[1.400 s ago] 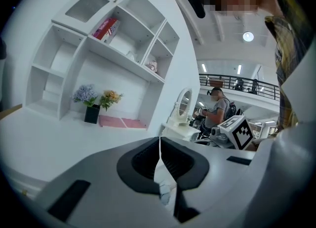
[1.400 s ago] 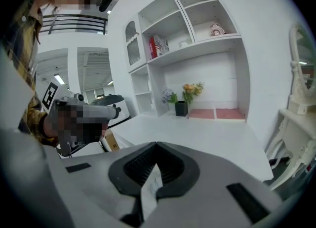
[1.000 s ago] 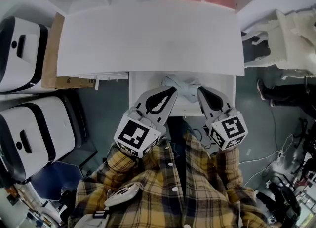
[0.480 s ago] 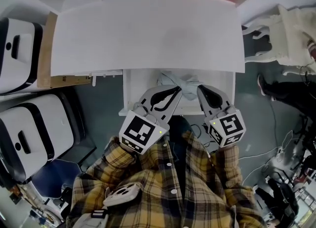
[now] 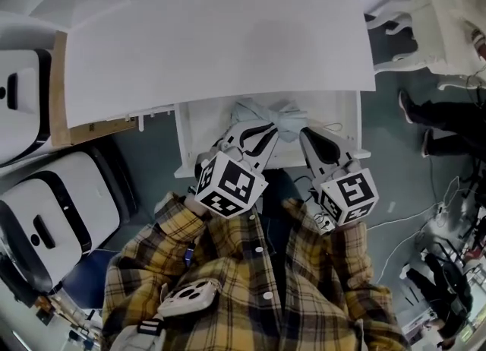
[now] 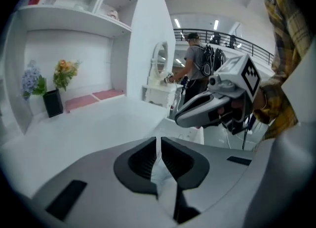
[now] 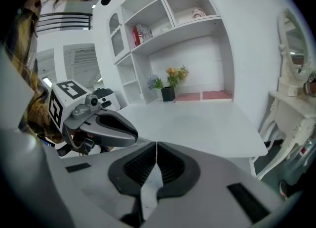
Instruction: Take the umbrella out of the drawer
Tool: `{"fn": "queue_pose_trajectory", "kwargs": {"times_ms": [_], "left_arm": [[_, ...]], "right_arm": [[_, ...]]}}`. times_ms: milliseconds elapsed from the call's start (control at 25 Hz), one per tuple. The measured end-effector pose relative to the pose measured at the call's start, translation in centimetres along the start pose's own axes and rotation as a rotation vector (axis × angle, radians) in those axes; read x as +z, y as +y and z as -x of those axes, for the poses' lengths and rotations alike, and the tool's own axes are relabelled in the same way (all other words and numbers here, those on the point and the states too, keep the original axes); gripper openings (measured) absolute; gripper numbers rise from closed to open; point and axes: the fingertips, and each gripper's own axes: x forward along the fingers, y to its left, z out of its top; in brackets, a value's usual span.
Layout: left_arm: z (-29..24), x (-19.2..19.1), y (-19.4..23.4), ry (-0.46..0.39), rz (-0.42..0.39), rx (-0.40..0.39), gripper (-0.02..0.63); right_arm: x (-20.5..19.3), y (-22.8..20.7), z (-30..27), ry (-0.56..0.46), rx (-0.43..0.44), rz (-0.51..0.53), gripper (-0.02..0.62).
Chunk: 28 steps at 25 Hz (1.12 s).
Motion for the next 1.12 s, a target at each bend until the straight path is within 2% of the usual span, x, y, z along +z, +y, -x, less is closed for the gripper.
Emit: {"fn": "queue_pose_trajectory", "kwargs": {"times_ms": [160,280,640,960,1120], "left_arm": [[-2.2,-2.0,-0.5,0.092,-0.102,-0.033,0.038],[-3.2,-3.1,-0.5,0.141,-0.152,-0.058,0.084],[-6.7,-6.5,-0.3,0.263,-0.223,-0.151,0.197],[-10.2,-9.5,-0.2,0.358,-0.361,-0.173,0.278],[-11.2,-10.7,-0.2,0.403,-0.460,-0.192,0.302]], "right_arm": [[-1.2,-0.6,0.3,0.001,-0.005,-0.032,0.018],[-1.8,-0.6,0.4,0.004,-0.004,-0.052,0.018],[-3.5,-1.3,-0.4,0.021,0.011,-0.097,0.018],[-4.8,-2.5,-1.0,0.029,0.009,-0.120,0.018],[-5.3,-2.8,-1.0,0.033,0.009,-0.142,0.018]]}}
